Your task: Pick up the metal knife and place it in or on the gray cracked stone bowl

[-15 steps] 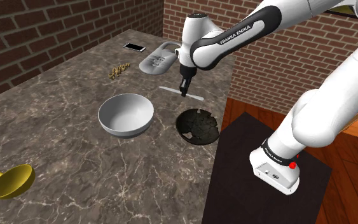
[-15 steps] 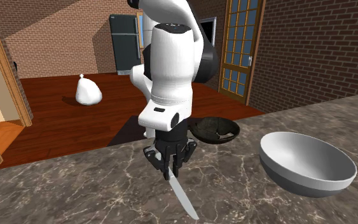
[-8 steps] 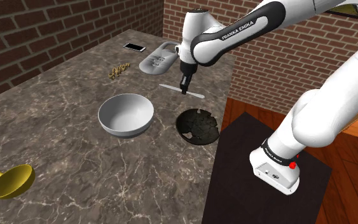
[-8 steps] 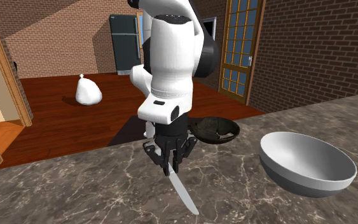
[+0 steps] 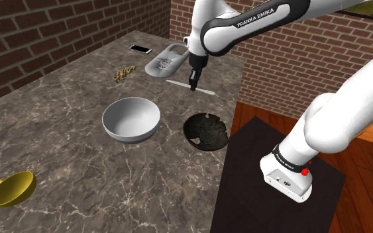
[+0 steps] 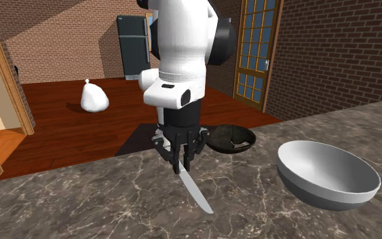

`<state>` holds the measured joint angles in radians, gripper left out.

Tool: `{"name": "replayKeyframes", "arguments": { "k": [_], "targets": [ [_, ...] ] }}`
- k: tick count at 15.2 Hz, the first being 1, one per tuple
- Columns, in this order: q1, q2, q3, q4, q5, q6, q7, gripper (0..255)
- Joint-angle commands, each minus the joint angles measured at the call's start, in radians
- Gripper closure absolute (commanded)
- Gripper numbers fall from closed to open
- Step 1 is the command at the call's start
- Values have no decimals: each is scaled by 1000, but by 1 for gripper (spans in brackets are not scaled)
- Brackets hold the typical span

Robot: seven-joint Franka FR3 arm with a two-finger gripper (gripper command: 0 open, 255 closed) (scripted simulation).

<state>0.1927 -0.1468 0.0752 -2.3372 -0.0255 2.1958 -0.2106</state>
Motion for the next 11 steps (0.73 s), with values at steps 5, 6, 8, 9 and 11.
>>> {"name": "replayKeyframes", "arguments": {
  "k": [5,6,8,9,11],
  "targets": [
    [1,-41,0,46,5,-87,-4,255],
    [1,-46,-1,54,5,-101,-5,255],
    [1,-56,-1,72,6,-128,-6,255],
    [2,-60,-1,82,7,-142,-7,255],
    [2,-68,-1,100,8,-168,-8,255]
  ]
}}
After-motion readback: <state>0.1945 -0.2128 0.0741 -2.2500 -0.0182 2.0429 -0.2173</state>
